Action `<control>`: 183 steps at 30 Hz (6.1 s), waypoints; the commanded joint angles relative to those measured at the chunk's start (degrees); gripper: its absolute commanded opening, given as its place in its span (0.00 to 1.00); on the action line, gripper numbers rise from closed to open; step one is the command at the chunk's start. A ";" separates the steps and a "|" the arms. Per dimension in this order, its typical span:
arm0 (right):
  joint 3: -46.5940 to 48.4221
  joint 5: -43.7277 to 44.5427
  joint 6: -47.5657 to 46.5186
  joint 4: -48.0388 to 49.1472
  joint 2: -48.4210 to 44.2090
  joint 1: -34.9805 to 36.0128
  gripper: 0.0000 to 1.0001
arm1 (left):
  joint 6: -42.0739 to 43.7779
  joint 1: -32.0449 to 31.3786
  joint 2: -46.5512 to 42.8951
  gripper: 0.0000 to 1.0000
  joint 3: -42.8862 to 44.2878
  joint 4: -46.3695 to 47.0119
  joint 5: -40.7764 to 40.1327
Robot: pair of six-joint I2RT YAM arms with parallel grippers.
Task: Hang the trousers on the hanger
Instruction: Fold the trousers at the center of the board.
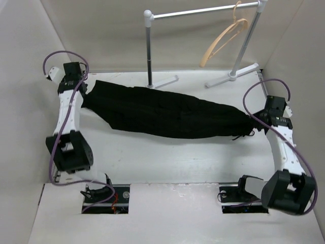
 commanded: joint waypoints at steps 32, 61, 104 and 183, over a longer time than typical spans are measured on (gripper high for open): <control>19.36 2.17 -4.53 13.00 25.03 5.64 0.49 | -0.87 1.41 17.16 0.54 4.58 19.70 6.73; -6.94 -7.22 -6.56 18.10 9.44 23.14 0.56 | -8.79 1.77 29.11 0.18 11.84 23.94 20.38; -5.97 -7.49 -7.44 18.80 7.60 20.15 0.55 | 0.62 -1.40 3.11 0.05 9.75 2.59 9.39; -18.36 -5.55 -0.32 13.09 -8.57 12.77 0.33 | -6.84 -3.95 8.64 0.65 -12.29 33.60 14.48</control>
